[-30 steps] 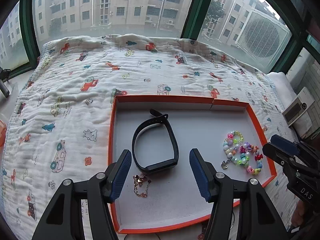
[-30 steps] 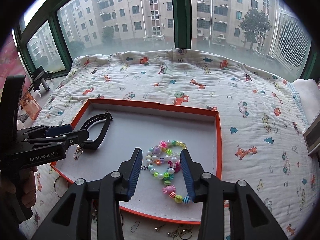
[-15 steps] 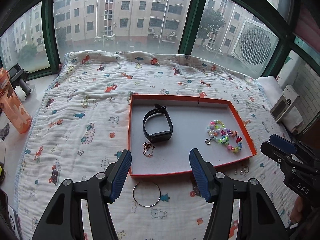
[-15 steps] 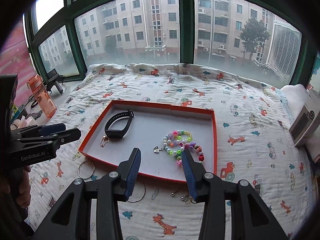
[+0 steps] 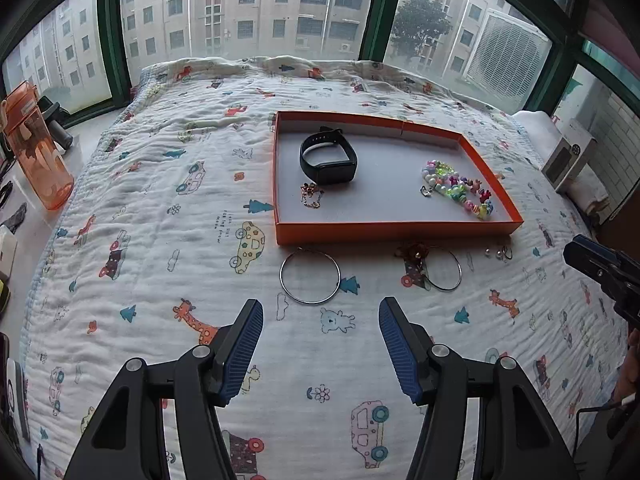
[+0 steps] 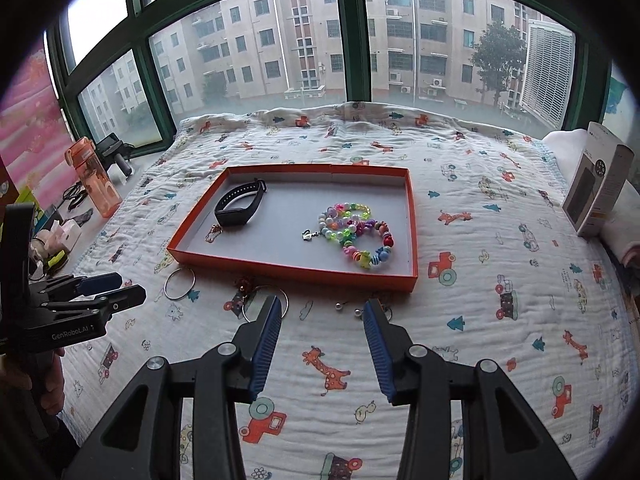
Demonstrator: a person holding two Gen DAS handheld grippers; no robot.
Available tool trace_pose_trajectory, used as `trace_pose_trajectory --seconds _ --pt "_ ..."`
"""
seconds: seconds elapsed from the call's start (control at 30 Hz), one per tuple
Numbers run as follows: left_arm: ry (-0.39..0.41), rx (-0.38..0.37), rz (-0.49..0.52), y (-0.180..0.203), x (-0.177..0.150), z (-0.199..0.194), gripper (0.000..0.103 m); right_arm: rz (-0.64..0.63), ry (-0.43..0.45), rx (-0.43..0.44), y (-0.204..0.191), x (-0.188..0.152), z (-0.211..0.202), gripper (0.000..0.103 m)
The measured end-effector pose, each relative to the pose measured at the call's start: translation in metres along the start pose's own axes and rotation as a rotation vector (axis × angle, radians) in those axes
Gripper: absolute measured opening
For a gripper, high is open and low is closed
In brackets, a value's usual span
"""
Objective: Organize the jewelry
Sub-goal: 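Open both tools and withdraw them from the tray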
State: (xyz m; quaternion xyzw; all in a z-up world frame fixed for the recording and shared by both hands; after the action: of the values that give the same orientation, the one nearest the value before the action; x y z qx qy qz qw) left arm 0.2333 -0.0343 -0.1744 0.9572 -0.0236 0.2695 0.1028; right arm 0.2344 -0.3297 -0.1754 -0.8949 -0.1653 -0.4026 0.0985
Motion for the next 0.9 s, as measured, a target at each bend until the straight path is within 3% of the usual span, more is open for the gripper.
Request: trace_pose_trajectory --seconds 0.5,0.9 --pt "-0.081 0.049 -0.043 -0.011 0.011 0.069 0.065 0.034 -0.066 0.022 0.007 -0.027 0.023 0.047" --pt "-0.037 0.098 0.021 -0.001 0.02 0.083 0.064 0.079 -0.088 0.005 0.035 -0.028 0.044 0.047"
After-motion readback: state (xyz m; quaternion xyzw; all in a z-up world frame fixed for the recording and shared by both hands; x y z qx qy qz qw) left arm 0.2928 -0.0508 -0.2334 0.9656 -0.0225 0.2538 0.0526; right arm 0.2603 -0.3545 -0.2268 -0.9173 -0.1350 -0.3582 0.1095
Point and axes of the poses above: each gripper's, at about its wrist camera, not at the fingertips, and z roughly the way its jaws point, y to its right, x to its top, the point moved 10 cm from there along z, roughly the way its jaws point, and after that the axes turned 7 degrees about -z, right-handed, at the moved point
